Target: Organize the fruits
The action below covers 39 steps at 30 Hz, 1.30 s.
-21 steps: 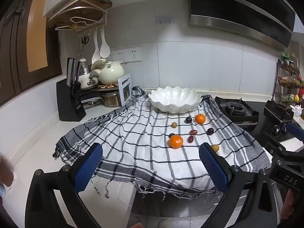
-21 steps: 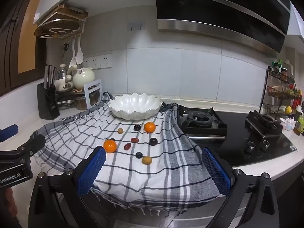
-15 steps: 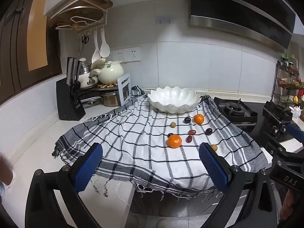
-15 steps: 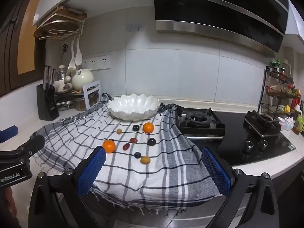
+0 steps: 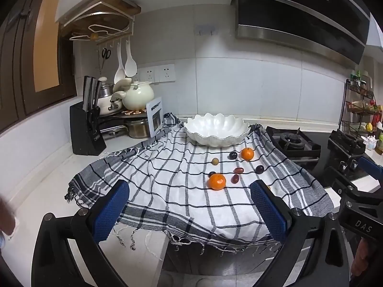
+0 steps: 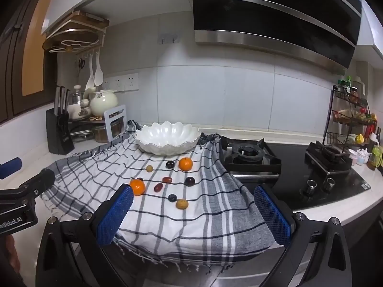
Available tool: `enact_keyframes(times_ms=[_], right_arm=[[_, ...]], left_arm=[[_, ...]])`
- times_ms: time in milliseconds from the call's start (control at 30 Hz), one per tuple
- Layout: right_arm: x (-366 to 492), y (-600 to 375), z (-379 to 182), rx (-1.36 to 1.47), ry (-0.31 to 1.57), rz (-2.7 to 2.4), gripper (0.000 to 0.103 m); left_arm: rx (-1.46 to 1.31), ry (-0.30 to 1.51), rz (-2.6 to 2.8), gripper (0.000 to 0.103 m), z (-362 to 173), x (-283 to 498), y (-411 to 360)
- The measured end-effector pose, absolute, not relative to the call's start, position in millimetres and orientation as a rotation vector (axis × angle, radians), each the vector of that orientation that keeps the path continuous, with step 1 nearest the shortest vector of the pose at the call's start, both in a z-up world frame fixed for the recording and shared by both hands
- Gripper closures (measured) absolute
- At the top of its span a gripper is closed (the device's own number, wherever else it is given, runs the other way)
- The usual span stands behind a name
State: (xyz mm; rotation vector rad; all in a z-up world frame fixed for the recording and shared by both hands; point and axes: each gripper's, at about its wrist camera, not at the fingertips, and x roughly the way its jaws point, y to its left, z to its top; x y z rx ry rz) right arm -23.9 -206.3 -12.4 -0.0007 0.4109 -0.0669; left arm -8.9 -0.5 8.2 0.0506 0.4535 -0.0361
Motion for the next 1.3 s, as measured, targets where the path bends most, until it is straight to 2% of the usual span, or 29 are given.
enact_keyframes(times_ms=[1300], right_arm=[[-30,-211,-26,0.017,0.484,-0.083,0.001]], left_arm=[[0.054,0.518,-0.063,0.0,-10,-13,-5]])
